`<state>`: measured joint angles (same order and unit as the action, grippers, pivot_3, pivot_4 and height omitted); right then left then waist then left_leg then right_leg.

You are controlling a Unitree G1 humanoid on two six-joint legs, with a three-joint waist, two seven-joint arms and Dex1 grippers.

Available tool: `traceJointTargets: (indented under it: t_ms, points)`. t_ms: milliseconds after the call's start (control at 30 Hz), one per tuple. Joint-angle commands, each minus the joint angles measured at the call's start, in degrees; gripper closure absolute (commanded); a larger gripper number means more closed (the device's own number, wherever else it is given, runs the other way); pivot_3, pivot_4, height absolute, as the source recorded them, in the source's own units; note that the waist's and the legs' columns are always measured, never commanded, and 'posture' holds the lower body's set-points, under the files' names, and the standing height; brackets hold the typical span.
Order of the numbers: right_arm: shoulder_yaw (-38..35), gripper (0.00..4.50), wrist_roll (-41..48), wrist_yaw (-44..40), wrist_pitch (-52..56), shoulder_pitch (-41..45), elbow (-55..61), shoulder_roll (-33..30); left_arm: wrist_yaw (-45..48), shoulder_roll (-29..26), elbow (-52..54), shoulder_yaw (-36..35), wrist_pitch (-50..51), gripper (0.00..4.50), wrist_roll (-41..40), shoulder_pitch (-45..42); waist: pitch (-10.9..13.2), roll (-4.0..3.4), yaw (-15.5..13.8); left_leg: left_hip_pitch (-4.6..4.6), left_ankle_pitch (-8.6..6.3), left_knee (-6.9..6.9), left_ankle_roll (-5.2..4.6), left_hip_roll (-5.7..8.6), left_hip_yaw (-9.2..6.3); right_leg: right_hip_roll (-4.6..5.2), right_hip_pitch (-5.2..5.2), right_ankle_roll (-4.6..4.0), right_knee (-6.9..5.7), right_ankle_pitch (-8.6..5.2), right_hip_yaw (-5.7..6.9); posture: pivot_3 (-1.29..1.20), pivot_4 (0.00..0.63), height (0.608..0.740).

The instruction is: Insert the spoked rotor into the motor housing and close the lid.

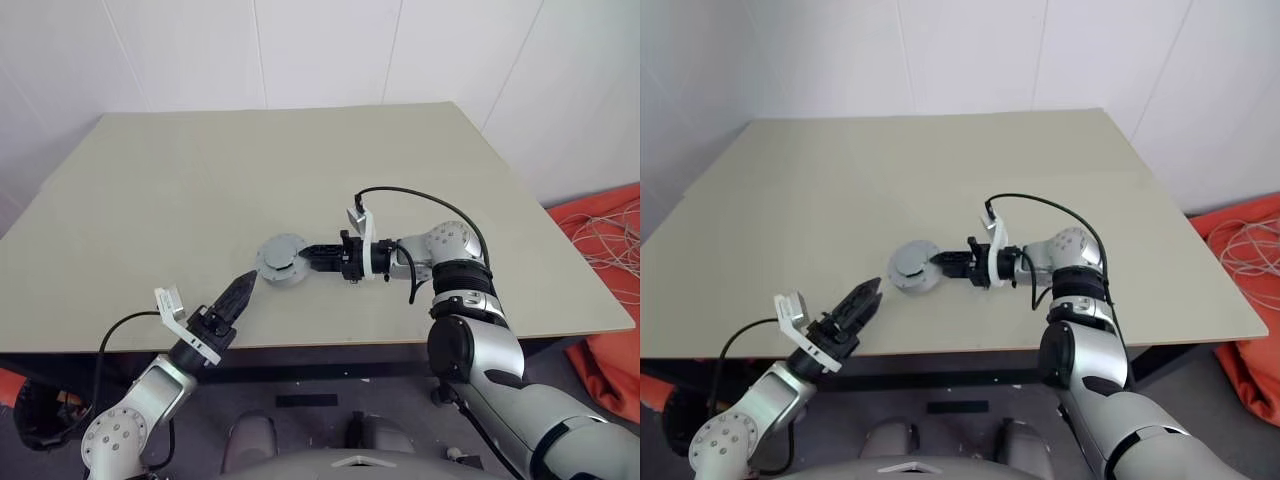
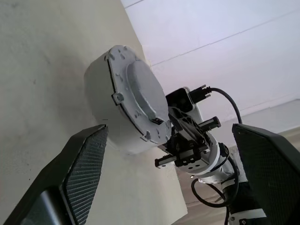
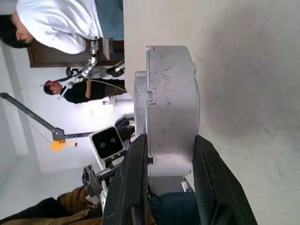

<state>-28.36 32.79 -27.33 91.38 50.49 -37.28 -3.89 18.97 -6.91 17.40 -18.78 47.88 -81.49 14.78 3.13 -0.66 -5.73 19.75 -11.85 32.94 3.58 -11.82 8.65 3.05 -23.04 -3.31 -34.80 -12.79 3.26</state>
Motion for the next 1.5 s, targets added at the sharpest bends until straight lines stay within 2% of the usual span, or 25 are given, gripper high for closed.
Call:
traceJointTargets:
  t_ms: [33, 200, 533, 767, 1500]
  points:
    - [-2.33, 3.41, 4.33, -0.07, 1.12, 2.19, 3.66, 0.82, -1.91, 0.87, 1.96, -0.08, -0.04, 0.00, -7.15, 0.81, 0.00, 0.00, -0.02, -0.01, 0.00, 0.00, 0.00, 0.00, 0.00, 0.00, 0.01, 0.01, 0.00, 0.00, 0.00, 0.00, 0.000, 0.740]
    - [-2.64, 3.41, 8.02, 1.66, 1.12, 2.90, 4.05, 1.18, -4.44, 1.88, 1.47, 0.64, -1.07, 0.00, -11.81, 1.43, 0.00, 0.00, -0.06, -0.03, 0.01, 0.01, 0.01, 0.00, 0.00, -0.02, 0.02, 0.03, -0.02, -0.01, 0.00, 0.00, 0.000, 0.740]
    - [0.31, 3.41, 23.56, 9.86, 1.12, 2.72, 5.41, 1.19, -5.60, 2.85, -0.40, 2.00, -2.80, 0.00, -12.42, 0.40, -0.01, 0.02, -0.15, -0.03, 0.01, 0.03, 0.01, 0.00, -0.01, -0.05, 0.04, 0.06, -0.02, 0.00, 0.00, 0.00, 0.000, 0.740]
    - [2.69, 3.41, 33.75, 17.00, 1.12, 1.19, 6.77, 0.51, -3.37, 4.24, -2.35, 0.16, -6.99, 0.00, -12.44, -4.38, -0.03, 0.04, -0.18, -0.04, 0.02, 0.11, 0.04, 0.00, -0.03, -0.07, 0.09, 0.15, -0.04, 0.05, 0.00, 0.00, 0.000, 0.740]
    - [11.13, 3.41, 53.60, 29.92, 1.12, -4.37, 9.40, -1.25, 0.23, 1.73, -7.61, 2.18, -3.44, 0.00, -11.65, -8.11, -0.07, 0.15, -0.15, -0.04, 0.04, 0.25, 0.06, 0.03, -0.08, -0.06, 0.20, 0.52, -0.06, 0.28, -0.03, 0.00, 0.000, 0.740]
